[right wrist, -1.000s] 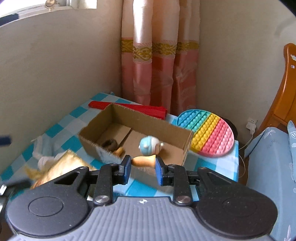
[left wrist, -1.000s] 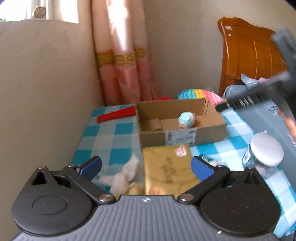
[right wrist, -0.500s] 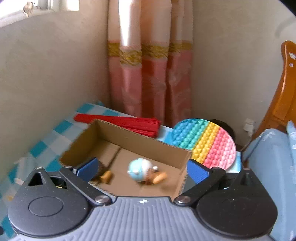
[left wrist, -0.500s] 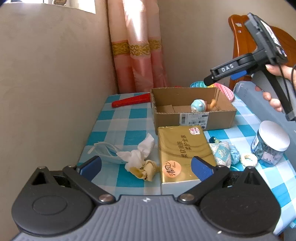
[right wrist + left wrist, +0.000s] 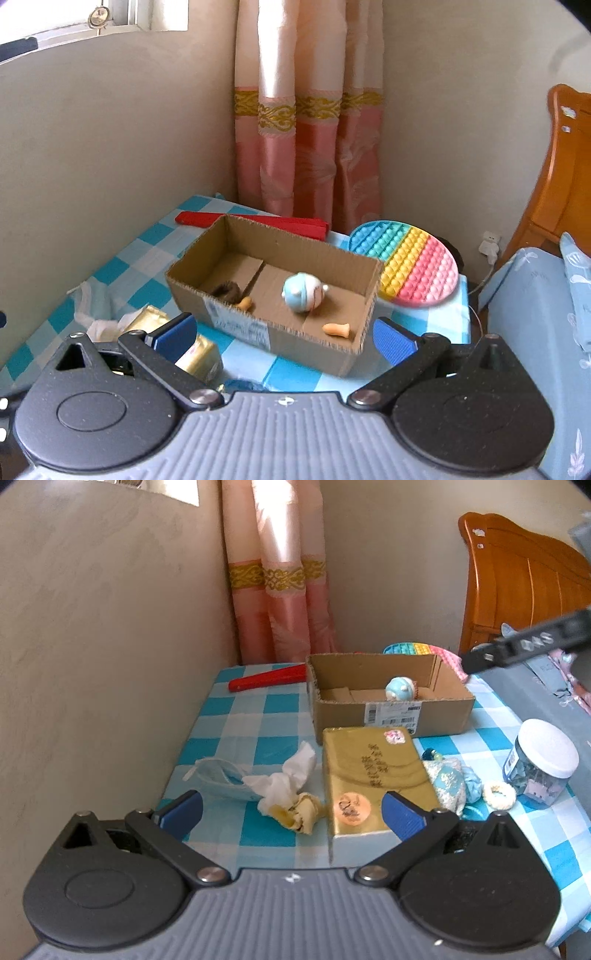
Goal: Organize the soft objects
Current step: 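Lower the earplug into the cardboard box, open the right gripper and withdraw, then grasp the blue embroidered tasseled sachet with the right gripper while the left moves toward the white tissue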
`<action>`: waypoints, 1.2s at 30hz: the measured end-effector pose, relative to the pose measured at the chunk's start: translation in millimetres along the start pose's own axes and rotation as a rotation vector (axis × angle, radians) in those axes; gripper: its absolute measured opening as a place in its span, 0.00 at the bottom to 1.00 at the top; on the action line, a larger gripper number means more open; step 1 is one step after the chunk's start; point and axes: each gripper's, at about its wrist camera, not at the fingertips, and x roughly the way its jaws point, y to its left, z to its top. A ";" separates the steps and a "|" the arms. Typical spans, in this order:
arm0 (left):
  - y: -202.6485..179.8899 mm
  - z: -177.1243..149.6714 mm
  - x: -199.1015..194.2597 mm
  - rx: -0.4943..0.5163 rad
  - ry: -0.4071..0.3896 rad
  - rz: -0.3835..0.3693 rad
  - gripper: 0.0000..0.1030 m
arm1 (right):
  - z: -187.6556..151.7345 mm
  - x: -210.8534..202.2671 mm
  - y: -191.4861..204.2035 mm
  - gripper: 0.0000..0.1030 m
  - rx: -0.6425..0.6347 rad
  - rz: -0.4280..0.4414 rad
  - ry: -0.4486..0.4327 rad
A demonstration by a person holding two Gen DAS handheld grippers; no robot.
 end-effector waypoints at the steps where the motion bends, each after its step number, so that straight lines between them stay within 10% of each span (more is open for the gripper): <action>1: 1.4 -1.7 0.9 -0.001 0.003 0.001 0.99 | -4.7 -4.4 1.6 1.00 0.000 0.000 -0.003; 36: 20.3 -35.3 37.7 -0.023 0.143 -0.023 1.00 | -122.6 -11.0 69.8 1.00 -0.193 0.043 0.060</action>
